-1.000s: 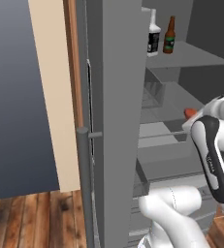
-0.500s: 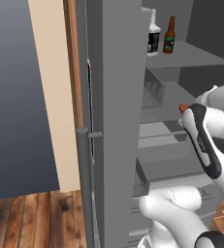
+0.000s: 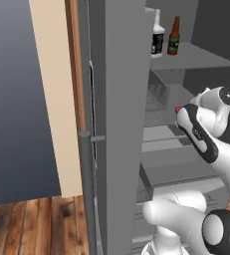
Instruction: Place the liquor and beer on the top shelf of the fridge to keep them out of children's reach, and place the sweet potato on lower shelves for easy access.
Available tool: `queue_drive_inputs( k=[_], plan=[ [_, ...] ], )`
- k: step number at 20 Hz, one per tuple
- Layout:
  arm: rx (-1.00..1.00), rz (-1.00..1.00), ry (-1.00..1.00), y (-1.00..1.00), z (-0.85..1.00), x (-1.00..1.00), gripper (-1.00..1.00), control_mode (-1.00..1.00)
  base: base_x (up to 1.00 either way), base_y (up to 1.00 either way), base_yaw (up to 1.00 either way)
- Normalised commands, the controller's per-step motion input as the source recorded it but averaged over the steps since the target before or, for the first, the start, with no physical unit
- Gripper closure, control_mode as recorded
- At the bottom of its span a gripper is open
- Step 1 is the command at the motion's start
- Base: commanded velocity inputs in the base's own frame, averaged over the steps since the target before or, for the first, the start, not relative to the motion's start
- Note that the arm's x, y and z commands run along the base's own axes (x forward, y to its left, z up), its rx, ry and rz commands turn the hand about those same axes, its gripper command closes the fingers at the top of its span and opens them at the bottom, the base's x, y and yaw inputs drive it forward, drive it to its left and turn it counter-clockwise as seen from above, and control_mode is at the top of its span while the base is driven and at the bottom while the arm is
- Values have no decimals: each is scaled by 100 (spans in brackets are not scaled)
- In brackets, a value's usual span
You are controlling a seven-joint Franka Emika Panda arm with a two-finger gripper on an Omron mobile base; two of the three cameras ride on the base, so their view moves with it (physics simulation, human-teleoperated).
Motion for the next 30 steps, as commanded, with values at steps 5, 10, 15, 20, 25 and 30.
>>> queue_drive_inputs(
  k=[5,10,15,20,25,30],
  plan=[
    [0,6,0,0,-17,66,100,-100,0,0,0],
    [0,7,5,-6,-3,66,100,-100,0,0,0],
    [0,6,6,-9,-5,67,100,-100,0,0,0],
    [1,8,-1,-14,-29,54,100,-100,0,0,0],
    [2,8,-6,-15,-46,45,100,-100,0,0,0],
    [1,8,-2,-10,-39,55,100,-100,0,0,0]
  ],
)
